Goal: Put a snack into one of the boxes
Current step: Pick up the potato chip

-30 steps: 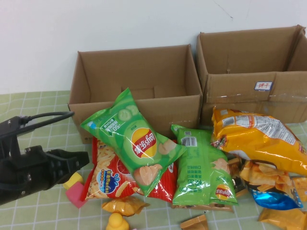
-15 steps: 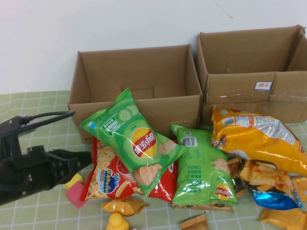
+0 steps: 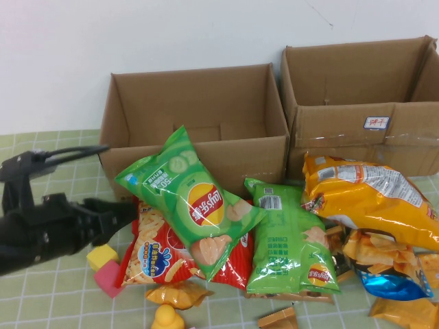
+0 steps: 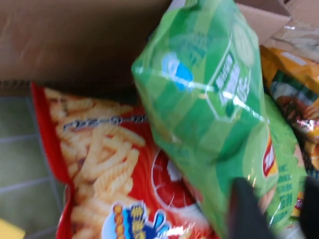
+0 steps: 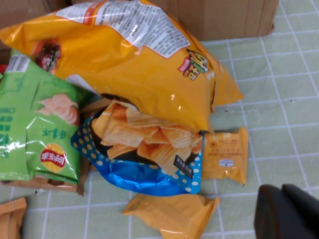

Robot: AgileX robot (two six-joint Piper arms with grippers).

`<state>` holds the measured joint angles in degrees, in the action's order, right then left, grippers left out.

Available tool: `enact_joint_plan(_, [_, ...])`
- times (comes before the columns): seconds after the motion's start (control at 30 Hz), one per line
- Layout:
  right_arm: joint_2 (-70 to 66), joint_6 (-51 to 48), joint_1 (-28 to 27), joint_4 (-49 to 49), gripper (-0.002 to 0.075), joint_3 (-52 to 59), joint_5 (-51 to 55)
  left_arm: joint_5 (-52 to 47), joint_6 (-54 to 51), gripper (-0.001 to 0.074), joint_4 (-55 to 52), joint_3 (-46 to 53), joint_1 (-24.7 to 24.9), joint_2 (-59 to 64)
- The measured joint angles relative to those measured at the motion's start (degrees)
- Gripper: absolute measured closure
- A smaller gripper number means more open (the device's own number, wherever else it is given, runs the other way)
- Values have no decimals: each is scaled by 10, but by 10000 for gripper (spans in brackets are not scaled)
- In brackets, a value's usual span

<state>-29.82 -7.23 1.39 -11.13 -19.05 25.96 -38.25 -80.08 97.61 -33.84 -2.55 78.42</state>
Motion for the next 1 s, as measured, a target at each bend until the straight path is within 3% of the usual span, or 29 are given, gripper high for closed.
enact_joint_plan(0.13, [0, 0, 0, 0, 728, 1, -1, -29, 11, 206, 0, -31, 0, 36])
enact_joint_plan(0.2, [0, 0, 0, 0, 728, 1, -1, -47, 26, 111, 0, -48, 0, 60])
enact_joint_plan(0.27, [0, 0, 0, 0, 728, 1, -1, -55, 49, 73, 0, -63, 0, 87])
enact_joint_plan(0.67, [0, -19, 0, -36, 728, 3, -4, -83, 109, 43, 0, -169, 0, 234])
enact_joint_plan(1.0, [0, -25, 0, -38, 728, 6, -4, -113, 106, 51, 0, -240, 44, 297])
